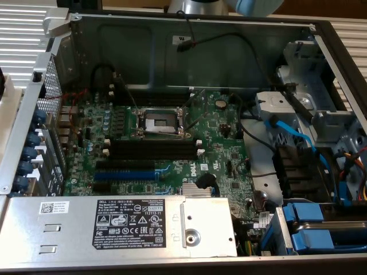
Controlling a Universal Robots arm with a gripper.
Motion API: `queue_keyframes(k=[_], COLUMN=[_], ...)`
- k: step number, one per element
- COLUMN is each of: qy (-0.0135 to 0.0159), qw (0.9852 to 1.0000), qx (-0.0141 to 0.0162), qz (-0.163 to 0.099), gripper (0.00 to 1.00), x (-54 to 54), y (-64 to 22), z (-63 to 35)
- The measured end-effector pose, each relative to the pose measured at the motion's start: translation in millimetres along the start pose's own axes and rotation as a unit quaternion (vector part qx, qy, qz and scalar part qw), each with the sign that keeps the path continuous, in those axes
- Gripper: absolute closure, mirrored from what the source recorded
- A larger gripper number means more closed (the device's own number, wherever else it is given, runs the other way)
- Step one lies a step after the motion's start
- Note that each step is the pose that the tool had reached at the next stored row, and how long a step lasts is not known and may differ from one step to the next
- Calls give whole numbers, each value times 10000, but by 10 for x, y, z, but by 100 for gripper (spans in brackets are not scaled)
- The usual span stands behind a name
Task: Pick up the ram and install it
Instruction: 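Reach for the ram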
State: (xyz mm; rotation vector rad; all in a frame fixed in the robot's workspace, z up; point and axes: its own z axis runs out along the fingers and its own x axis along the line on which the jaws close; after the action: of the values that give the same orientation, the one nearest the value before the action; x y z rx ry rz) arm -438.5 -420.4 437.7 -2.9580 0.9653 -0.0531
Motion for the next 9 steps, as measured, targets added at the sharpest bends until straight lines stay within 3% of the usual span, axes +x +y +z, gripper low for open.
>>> queue_keyframes(k=[4,9], qy=[14,31], qw=[9994,9968], qx=[-8,-18], qz=[357,803], gripper=[44,44], x=[0,-1], y=[0,0], z=[6,13])
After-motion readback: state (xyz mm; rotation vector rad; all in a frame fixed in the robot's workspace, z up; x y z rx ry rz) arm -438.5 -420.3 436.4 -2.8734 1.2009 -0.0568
